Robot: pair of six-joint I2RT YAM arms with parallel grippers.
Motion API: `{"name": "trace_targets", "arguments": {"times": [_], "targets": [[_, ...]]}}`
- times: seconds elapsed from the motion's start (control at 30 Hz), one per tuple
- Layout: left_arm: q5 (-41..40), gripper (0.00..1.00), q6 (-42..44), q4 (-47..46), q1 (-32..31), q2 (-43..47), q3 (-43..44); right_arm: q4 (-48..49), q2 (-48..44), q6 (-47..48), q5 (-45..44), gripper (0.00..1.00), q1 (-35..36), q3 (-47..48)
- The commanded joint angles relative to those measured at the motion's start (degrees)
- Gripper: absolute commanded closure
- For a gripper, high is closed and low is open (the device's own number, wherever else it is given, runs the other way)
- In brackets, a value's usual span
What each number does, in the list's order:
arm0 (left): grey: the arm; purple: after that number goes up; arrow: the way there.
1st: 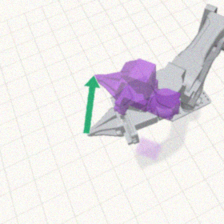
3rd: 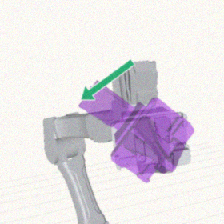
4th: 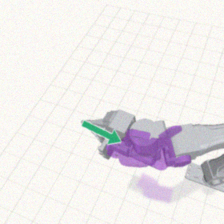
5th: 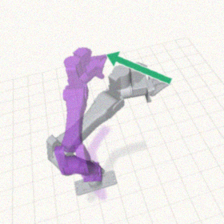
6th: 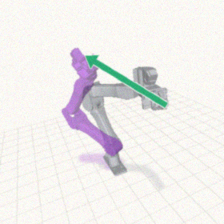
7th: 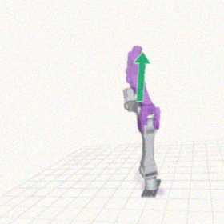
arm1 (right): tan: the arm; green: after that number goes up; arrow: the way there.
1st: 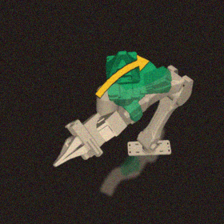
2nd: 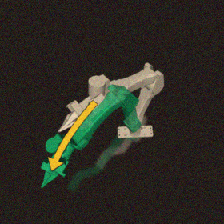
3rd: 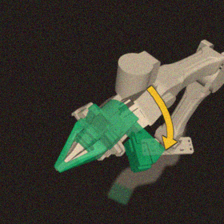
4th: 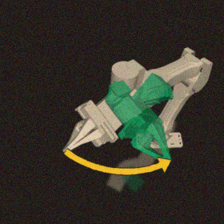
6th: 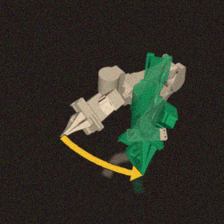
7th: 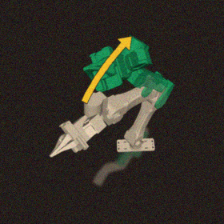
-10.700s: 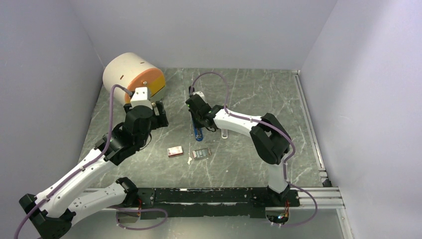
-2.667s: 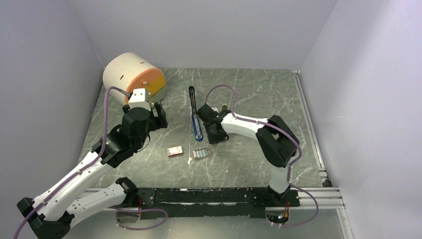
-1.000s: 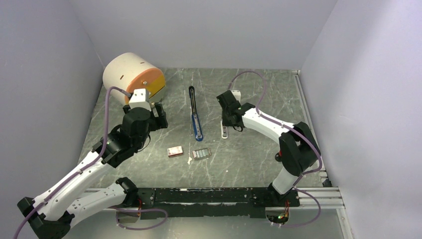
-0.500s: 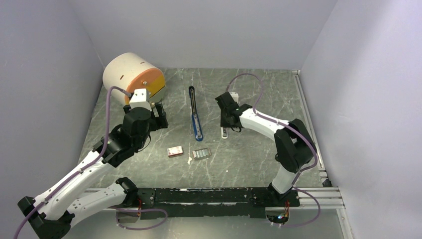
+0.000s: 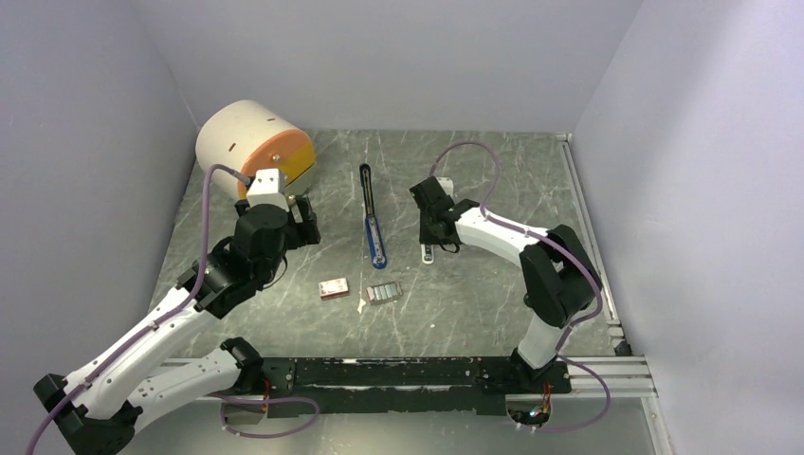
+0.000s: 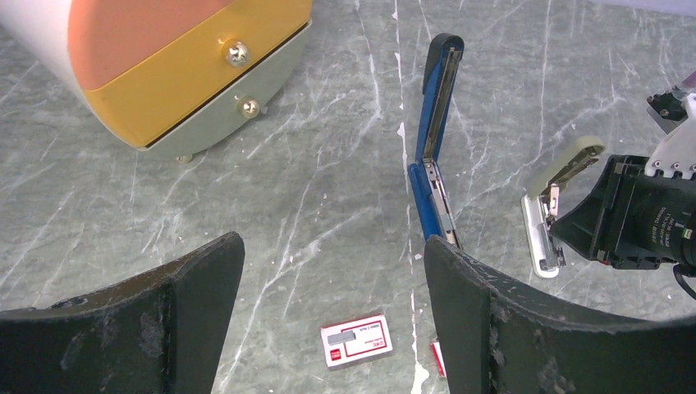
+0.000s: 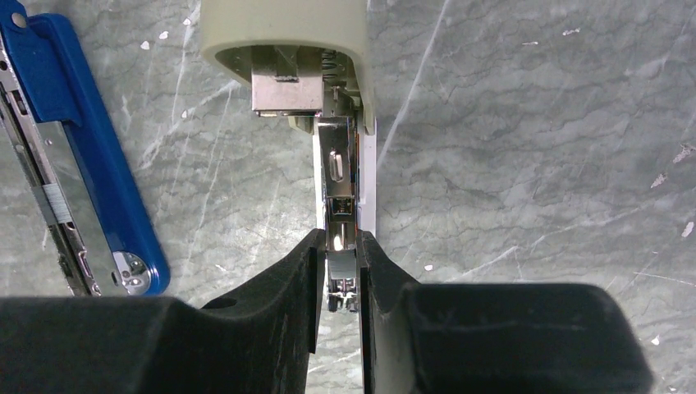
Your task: Load the staples into the stapler
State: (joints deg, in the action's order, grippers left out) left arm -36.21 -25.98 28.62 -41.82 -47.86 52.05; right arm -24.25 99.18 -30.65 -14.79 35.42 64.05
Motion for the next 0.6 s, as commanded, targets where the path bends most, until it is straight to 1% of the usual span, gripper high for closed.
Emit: {"name": "trace_targets", "arguments": {"times": [0.0, 0.3, 0.57], "targets": [[-0.3, 0.15, -0.2, -0.3, 0.3, 0.0, -0.2, 1.2, -0.8, 0.1, -0.6, 0.76, -0.2, -0.5], [-0.4, 0.15, -0.2, -0.2, 0.3, 0.3, -0.3, 0.8, -2.6, -0.3, -1.0, 0.76, -0.1, -0.3], [-0.5, 0.15, -0.3, -0.1, 0.3, 0.4, -0.3, 1.4, -2.0, 0.1, 0.1, 0.76, -0.1, -0.7]]}}
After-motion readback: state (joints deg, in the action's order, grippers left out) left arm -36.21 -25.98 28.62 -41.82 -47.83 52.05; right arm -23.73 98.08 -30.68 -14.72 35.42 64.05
